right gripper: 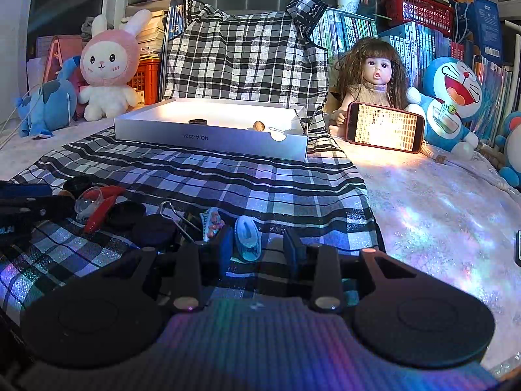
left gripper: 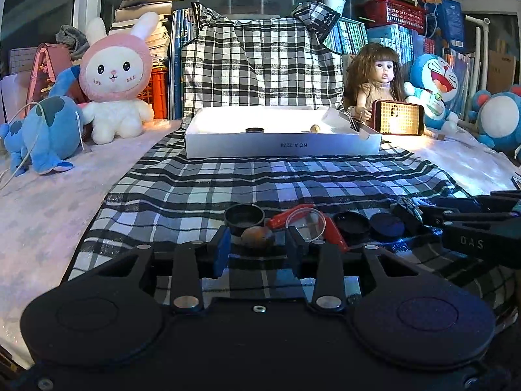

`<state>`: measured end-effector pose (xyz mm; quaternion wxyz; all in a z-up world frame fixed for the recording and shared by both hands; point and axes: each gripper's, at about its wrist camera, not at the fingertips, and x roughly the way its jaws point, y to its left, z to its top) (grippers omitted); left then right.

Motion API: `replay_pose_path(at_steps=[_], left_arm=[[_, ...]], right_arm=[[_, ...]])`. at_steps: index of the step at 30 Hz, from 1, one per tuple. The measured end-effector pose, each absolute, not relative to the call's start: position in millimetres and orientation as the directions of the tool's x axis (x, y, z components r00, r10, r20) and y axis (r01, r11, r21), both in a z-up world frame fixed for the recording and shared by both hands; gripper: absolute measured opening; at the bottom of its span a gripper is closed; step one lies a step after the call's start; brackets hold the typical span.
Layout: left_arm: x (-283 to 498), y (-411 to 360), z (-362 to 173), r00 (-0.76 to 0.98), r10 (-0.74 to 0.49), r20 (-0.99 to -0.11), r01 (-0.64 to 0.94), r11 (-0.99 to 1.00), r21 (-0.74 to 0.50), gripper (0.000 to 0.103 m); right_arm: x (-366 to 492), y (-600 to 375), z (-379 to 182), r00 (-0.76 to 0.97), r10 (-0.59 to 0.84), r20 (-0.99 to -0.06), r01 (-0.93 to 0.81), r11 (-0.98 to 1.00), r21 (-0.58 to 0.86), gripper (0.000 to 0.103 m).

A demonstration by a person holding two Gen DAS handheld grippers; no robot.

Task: Organize rigid objects
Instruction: 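Grasp another brown ball with the left tool while the right tool grasps the blue-white oval item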

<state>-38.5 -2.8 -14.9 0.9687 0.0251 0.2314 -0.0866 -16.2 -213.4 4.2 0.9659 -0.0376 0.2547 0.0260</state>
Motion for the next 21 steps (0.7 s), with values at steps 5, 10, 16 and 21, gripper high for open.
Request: replay_pose_path(at_steps=[5, 10, 16, 21], left_arm=[[-29.0, -2.3, -19.6, 0.869, -0.163, -0.467, 0.195, 0.981, 0.019, 0.034], [-28.3, -1.1, -22.2, 0.868, -0.191, -0.459, 0.232, 0.972, 0.033, 0.027], [-27.6, -2.2, -22.2, 0.862, -0.206, -0.463, 0.240, 0.971, 0.016, 0.023], [-27.4, -4.5, -18.6, 0.860, -0.209, -0.466, 0.243, 0.970, 0.014, 0.023]], right_arm=[[-16.0, -213.3, 4.0, 0.869, 0.031, -0.493, -0.070, 0.996, -0.060, 0.043], [-16.2, -213.1, 4.0, 0.870, 0.031, -0.491, -0.070, 0.996, -0.061, 0.043], [-16.8, -212.9, 4.5, 0.872, 0.036, -0.488, -0.071, 0.996, -0.054, 0.031], [-17.4, -210.4, 5.5, 0.874, 0.055, -0.484, -0.088, 0.995, -0.047, 0.021]])
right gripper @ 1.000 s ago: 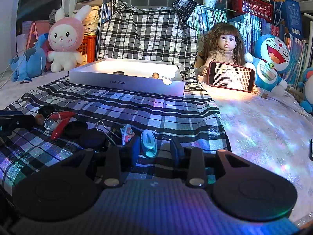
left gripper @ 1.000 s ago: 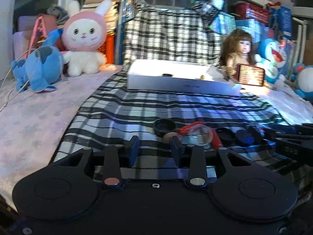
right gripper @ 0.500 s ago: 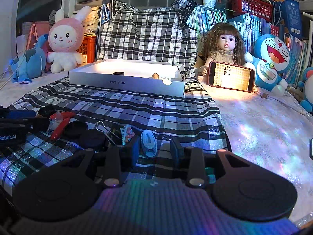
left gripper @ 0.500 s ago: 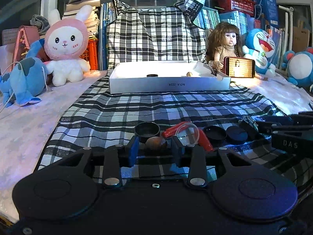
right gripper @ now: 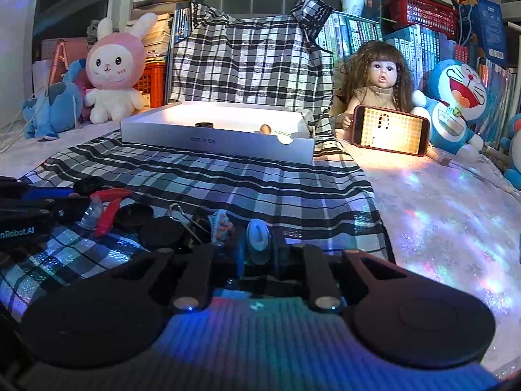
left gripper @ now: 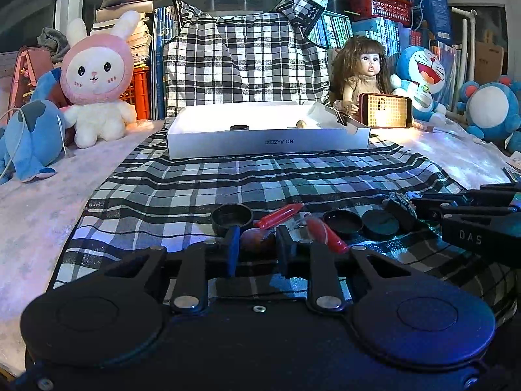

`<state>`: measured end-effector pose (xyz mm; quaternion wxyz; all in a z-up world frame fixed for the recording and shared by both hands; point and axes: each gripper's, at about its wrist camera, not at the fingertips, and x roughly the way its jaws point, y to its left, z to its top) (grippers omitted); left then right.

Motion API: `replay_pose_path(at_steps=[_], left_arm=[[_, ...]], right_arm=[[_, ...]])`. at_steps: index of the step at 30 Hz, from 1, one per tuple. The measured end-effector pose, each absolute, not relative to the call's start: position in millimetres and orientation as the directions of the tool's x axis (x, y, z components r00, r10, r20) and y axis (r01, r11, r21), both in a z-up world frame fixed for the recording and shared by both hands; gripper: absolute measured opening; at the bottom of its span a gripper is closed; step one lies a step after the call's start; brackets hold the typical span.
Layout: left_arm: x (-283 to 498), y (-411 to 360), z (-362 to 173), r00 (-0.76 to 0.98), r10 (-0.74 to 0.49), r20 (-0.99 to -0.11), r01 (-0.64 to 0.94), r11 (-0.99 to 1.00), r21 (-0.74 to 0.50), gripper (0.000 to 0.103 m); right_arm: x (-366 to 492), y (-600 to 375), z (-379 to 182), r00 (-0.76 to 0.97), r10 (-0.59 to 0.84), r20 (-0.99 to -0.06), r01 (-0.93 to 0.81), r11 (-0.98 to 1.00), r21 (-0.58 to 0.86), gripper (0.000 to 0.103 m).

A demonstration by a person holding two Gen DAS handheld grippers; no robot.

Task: Organize rigid objects
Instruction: 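Grasp another brown ball with the left tool while the right tool grasps the blue-white oval item, then carry both held items into the white box and open both tools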

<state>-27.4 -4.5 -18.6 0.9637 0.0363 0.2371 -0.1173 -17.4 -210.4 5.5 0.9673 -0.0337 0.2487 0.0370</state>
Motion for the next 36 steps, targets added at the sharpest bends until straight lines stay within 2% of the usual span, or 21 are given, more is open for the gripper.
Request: replay_pose_path(at_steps=[19, 36], left_arm=[[0, 6, 12, 0.860, -0.193, -0.473, 0.180, 0.981, -0.074, 0.023], [50, -3, 35, 0.856, -0.231, -0.463, 0.196, 0.973, -0.123, 0.023]], right_arm=[[-2, -223, 26, 0.884, 0.062, -0.463, -0.051, 0.998, 0.037, 0.020], [44, -232, 47, 0.871, 0.111, -0.478, -0.046, 0.988, 0.145, 0.020]])
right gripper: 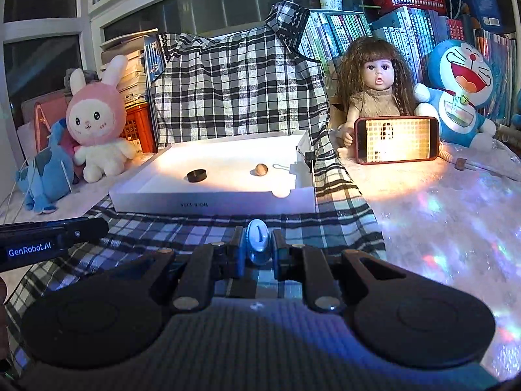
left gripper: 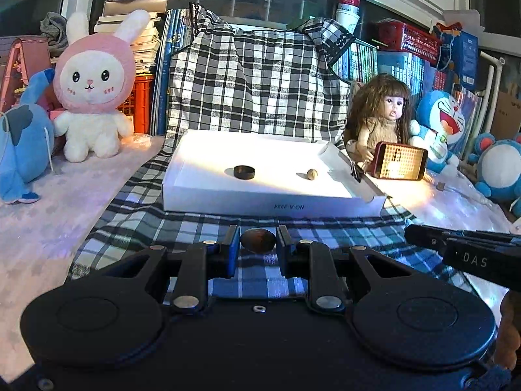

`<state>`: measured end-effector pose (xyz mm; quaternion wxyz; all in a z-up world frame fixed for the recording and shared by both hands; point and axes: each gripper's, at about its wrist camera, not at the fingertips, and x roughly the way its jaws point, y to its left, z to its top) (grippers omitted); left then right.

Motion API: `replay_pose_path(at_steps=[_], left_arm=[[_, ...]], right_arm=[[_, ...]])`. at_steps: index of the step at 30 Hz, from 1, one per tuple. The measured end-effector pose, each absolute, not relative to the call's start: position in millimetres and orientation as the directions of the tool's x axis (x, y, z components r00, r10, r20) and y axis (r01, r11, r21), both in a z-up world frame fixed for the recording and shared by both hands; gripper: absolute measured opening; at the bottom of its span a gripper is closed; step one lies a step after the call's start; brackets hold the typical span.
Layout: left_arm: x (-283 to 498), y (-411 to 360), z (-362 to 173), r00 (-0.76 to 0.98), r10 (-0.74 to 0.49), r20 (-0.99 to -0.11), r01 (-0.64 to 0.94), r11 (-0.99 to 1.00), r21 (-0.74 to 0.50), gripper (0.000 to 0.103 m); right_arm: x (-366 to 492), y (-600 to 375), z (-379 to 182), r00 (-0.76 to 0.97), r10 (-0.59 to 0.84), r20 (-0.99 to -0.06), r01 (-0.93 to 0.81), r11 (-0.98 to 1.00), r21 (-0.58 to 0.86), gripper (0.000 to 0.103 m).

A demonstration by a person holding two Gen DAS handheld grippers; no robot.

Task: Organize rigid objects
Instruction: 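Carry both held items into the white box and open both tools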

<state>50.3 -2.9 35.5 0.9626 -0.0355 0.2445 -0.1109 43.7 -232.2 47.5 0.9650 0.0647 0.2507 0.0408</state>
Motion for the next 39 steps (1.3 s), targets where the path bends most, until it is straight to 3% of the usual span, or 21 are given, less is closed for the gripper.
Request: replay_pose_path(at_steps=[12, 18, 27, 39], left_arm=[[126, -2, 65, 0.838, -0.228, -0.495, 0.177, 0.973, -0.148, 0.023], [191, -3, 77, 0.795, -0.241, -0.557, 0.174, 0.970, -0.171, 0.023], [272, -8, 51, 0.741, -0.187, -0.645, 0.092, 0.980, -0.177, 0.023], [308, 1, 20, 0.703, -0.159, -0.693, 0.039, 0.982, -0.186, 0.023]], right_arm=[[102, -242, 69, 0.853, 0.128, -0.505, -0.038, 0.982, 0.186, 0.020], [157, -250, 83, 0.821, 0.153, -0.550, -0.029, 0.973, 0.227, 0.020], [241, -263, 65, 0.733, 0.169, -0.660, 0.064, 0.947, 0.314, 0.020], [280, -258, 42, 0.702, 0.114, -0.703, 0.101, 0.961, 0.257, 0.020]])
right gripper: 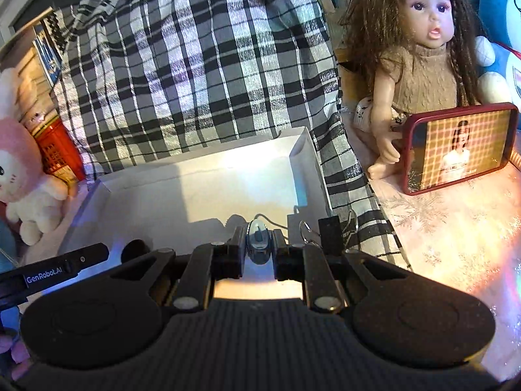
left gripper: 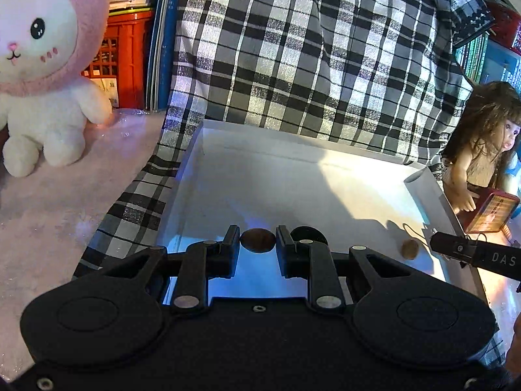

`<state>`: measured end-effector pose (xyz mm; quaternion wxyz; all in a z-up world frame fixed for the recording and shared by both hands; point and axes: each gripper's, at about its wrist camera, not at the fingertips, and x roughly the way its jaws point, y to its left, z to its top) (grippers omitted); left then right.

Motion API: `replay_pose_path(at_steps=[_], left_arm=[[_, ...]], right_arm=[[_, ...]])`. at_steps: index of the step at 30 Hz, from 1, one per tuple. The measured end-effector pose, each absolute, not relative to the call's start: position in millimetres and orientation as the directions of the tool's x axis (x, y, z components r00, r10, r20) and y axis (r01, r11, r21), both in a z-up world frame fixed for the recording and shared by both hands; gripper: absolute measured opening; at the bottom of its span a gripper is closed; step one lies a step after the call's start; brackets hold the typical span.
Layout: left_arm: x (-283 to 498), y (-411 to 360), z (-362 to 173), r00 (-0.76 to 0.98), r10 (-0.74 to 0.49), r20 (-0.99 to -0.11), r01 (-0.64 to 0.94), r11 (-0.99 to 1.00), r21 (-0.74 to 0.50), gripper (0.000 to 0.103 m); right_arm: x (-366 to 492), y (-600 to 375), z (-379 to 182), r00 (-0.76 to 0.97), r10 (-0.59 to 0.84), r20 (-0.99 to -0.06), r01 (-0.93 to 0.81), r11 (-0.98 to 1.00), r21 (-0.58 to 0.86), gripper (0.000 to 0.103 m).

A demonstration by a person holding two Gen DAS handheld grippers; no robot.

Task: Organize rigid objects
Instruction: 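Carry both held items into the white box and open both tools, then withdraw both tools from the white box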

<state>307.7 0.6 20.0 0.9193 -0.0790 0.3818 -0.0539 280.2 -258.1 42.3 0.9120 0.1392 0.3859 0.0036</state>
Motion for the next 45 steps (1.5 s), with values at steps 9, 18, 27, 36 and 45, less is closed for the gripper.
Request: replay_pose_path(at_steps=[9, 18, 27, 36, 45], left_arm=[[316, 1, 12, 0.694, -0.177, -0.698, 0.046, 0.978, -0.202, 0.023], [318, 0, 7, 0.703, -0.182, -0.688, 0.048, 0.977, -0.209, 0.023], [311, 4, 13, 0.712, -0.192, -0.676, 0.033, 0.970, -0.241, 0.039], [271, 2, 39, 0.751, -0.181, -0.636, 0.066, 0.977, -0.201, 0.063], [204, 10, 53, 0.806, -0.193, -0.559, 0.085, 0.973, -0.214, 0.078]], right_arm=[[286, -251, 33, 0.691, 0.104, -0.715, 0.093, 0.969, 0.231, 0.020], [289, -251, 29, 0.686, 0.107, -0.720, 0.095, 0.968, 0.234, 0.020], [284, -253, 34, 0.701, 0.121, -0.703, 0.080, 0.966, 0.246, 0.042], [250, -247, 53, 0.754, 0.100, -0.650, 0.034, 0.981, 0.191, 0.062], [192, -241, 63, 0.801, 0.110, -0.589, -0.016, 0.986, 0.163, 0.078]])
